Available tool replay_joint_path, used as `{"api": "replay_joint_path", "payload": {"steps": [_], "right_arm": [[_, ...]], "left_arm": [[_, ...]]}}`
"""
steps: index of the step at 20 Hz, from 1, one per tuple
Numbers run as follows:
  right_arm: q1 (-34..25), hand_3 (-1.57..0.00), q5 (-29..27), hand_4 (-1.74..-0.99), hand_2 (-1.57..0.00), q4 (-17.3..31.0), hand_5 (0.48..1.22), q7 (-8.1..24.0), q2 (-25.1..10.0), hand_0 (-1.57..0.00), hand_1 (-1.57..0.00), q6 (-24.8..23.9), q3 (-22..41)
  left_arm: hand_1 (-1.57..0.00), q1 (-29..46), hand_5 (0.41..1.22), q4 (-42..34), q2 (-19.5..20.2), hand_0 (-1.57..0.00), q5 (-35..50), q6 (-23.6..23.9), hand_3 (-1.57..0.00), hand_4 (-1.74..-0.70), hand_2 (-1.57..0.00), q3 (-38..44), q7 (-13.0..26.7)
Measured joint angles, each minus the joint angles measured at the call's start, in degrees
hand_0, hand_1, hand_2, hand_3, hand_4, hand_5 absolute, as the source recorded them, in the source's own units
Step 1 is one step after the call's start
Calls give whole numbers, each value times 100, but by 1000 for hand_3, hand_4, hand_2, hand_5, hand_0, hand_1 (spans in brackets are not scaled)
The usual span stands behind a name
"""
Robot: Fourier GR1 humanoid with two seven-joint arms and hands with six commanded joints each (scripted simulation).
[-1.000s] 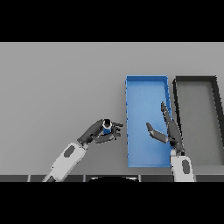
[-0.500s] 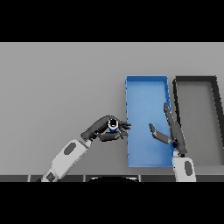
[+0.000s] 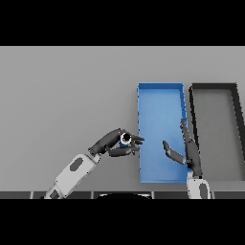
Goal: Pick up the blue pipe and place it into the blue bin.
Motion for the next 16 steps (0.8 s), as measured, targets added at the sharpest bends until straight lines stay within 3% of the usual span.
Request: {"api": "replay_joint_path", "payload": {"steps": [3,5,10,13,16], "right_arm": [[-42,1,-95,-1195,1,-211,610,77,45,1,1,16,27],[-128,1,-674,-1199,1,-441,593,99,-79,1,1,439,-39],[-535,1,-1779,-1260,1,-1247,523,954,-896,1,1,1477,23],[-898,1,-1968,-1297,1,-1767,523,1387,-1181,1,1,1791,361],[-1425,1,-2176,-1297,1,-1899,522,1929,-1303,1,1,2016,670]], "left_arm": [[-1571,-24,1221,13,35,-1571,18,-18,-1438,-1731,-1571,34,17],[-1571,-39,1221,59,-12,-1571,8,-30,-1440,-1731,-1571,9,40],[-1571,-54,1221,65,22,-1571,-19,-43,-1440,-1731,-1571,21,11],[-1571,-49,1221,45,-8,-1571,20,-61,-1439,-1731,-1571,1,51],[-1571,-147,1221,121,-22,-1571,-28,-39,-1437,-1732,-1571,31,141]]}}
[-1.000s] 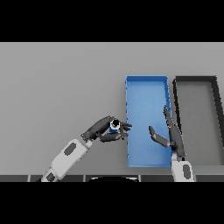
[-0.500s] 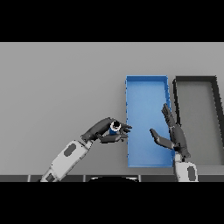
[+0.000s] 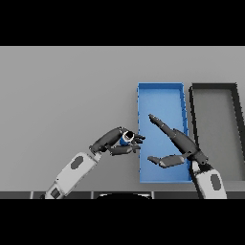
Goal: Pick up the blue pipe and place it into the blue bin.
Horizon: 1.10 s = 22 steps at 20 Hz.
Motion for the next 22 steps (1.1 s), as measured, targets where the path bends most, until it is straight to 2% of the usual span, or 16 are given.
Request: {"api": "replay_joint_path", "payload": {"steps": [2,5,7,8,9,10,13,17,18,19,20,21,22], "right_arm": [[-368,1,-114,-1297,1,-31,526,298,-44,1,1,66,147],[-920,1,-165,-1304,1,26,532,520,-46,1,1,240,399],[-1148,1,-148,-1282,1,101,530,613,22,1,1,353,580],[-1318,1,-92,-1270,1,212,530,715,124,1,1,382,702],[-1484,1,-100,-1260,1,254,531,725,167,1,1,409,752],[-1737,1,-104,-1251,1,423,535,886,280,1,1,393,810],[-2016,1,-142,-1226,1,646,520,1077,460,1,1,445,940],[-2360,1,-63,-1225,-23,1124,511,1247,773,1,-1,501,1072],[-2407,1,-49,-1231,-42,1252,512,1167,782,1,-13,583,1058],[-2508,-11,-49,-1241,-68,1341,516,1099,830,-14,-36,636,1066],[-2605,-43,-68,-1268,-115,1465,519,1118,860,-54,-83,697,1064],[-2695,-106,-76,-1308,-193,1554,523,1108,919,-138,-166,737,1081],[-2817,-228,-108,-1352,-329,1649,528,1189,930,-278,-313,793,1080]], "left_arm": [[-1571,-11,1221,33,1,-1571,-63,18,-1435,-1732,-1571,-8,-35],[-1571,-23,1221,88,9,-1571,-3,-67,-1437,-1732,-1571,30,-125],[-1571,12,1221,80,17,-1571,17,-98,-1441,-1731,-1571,31,-200],[-1571,-13,1221,96,-40,-1571,27,-94,-1452,-1729,-1571,16,-155],[-1571,-20,1221,113,-11,-1571,40,-150,-1469,-1730,-1571,41,-303],[-1571,-35,1221,48,31,-1571,80,-172,-1484,-1731,-1571,72,-308],[-1571,-63,1221,186,1,-1571,151,-276,-1511,-1730,-1571,83,-202],[-1571,-54,1221,193,10,-1571,186,-345,-1501,-1727,-1571,84,-195],[-1571,-28,1221,167,-29,-1571,198,-338,-1450,-1723,-1571,56,-146],[-1571,-31,1221,161,40,-1571,235,-382,-1474,-1720,-1571,105,-166],[-1567,-65,1221,152,34,-1571,318,-458,-1395,-1717,-1571,119,-137],[-1393,-96,1221,140,42,-1496,368,-520,-1150,-1630,-1367,135,-173],[-1120,-81,1221,111,83,-1236,185,-496,-920,-1613,-1093,98,-405]]}}
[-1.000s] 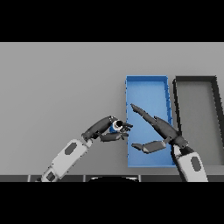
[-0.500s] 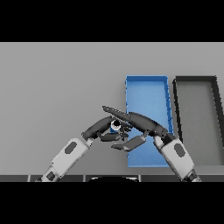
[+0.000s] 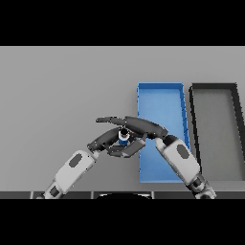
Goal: Pick up the blue pipe and place it into the blue bin.
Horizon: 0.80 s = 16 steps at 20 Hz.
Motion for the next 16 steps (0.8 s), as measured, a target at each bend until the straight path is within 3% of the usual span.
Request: {"api": "replay_joint_path", "payload": {"steps": [1,2,3,4,6,7,8,10,13,15,16], "right_arm": [[12,-375,28,-1390,-500,12,538,7,-16,-478,-500,75,26],[-35,-562,4,-1453,-714,47,551,39,45,-697,-714,127,72],[-141,-701,-52,-1503,-886,107,573,33,54,-872,-886,171,47],[-185,-828,-119,-1541,-1023,189,604,22,106,-1012,-1023,218,70],[-99,-1096,-328,-1492,-1220,127,706,112,255,-1213,-1220,73,161],[-72,-1191,-419,-1475,-1290,125,809,149,234,-1285,-1290,25,124],[15,-1267,-381,-1464,-1346,66,891,-16,270,-1342,-1346,-20,154],[25,-1376,-130,-1456,-1427,35,1010,-296,287,-1424,-1427,-108,175],[78,-1471,153,-1469,-1497,-33,1113,-496,242,-1496,-1497,-11,160],[205,-1507,224,-1473,-1524,-86,1152,-504,307,-1523,-1524,-28,166],[234,-1520,112,-1474,-1533,-80,1166,-421,340,-1533,-1533,36,155]], "left_arm": [[-895,-70,1221,22,68,-993,-275,117,-736,-1587,-875,-98,278],[-828,-148,1221,26,157,-879,-505,209,-667,-1611,-796,-135,397],[-867,-141,1221,-1,109,-895,-565,303,-656,-1637,-845,-132,312],[-1008,-133,1192,23,128,-1030,-551,312,-623,-1658,-990,-107,292],[-1211,-1,1203,12,-29,-1225,-288,249,-525,-1688,-1199,-64,47],[-1283,115,1206,-49,-48,-1294,-181,235,-533,-1698,-1274,-59,-42],[-1340,148,1209,-90,-86,-1349,-89,194,-527,-1707,-1333,-49,4],[-1423,131,1214,-117,-69,-1429,-51,213,-588,-1719,-1419,-16,2],[-1453,41,1217,-88,6,-1498,-172,289,-527,-1730,-1493,-57,-34],[-1356,-1,1219,-56,74,-1499,-229,314,-505,-1734,-1521,-91,-42],[-1220,-55,1219,7,58,-1426,-258,291,-531,-1637,-1350,-132,-90]]}}
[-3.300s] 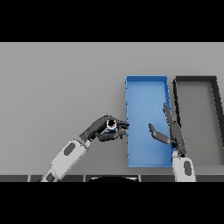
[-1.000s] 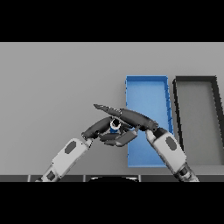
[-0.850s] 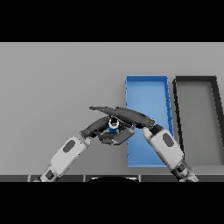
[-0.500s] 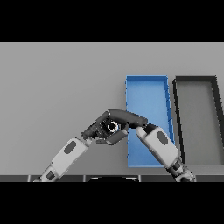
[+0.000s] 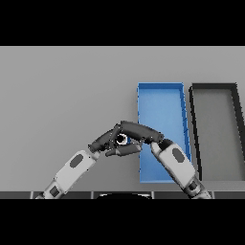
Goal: Pick up the blue pipe and place it into the blue bin.
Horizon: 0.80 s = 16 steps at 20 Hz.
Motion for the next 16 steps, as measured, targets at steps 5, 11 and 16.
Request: {"api": "replay_joint_path", "payload": {"steps": [5,11,16], "right_arm": [[-43,-1554,114,-1481,-1559,-44,1203,150,198,-1558,-1559,151,-77],[66,-1567,120,-1484,-1568,-70,1216,203,410,-1568,-1568,293,-192],[152,-1570,349,-1485,-1570,-153,1219,117,565,-1570,-1570,308,-236]], "left_arm": [[-513,-107,1213,-8,212,-626,-60,-407,-212,-1179,-524,4,82],[-134,-97,842,85,147,-163,-481,-516,-55,-880,-137,102,221],[-43,-39,659,189,113,-53,-549,-382,-17,-830,-44,138,250]]}}
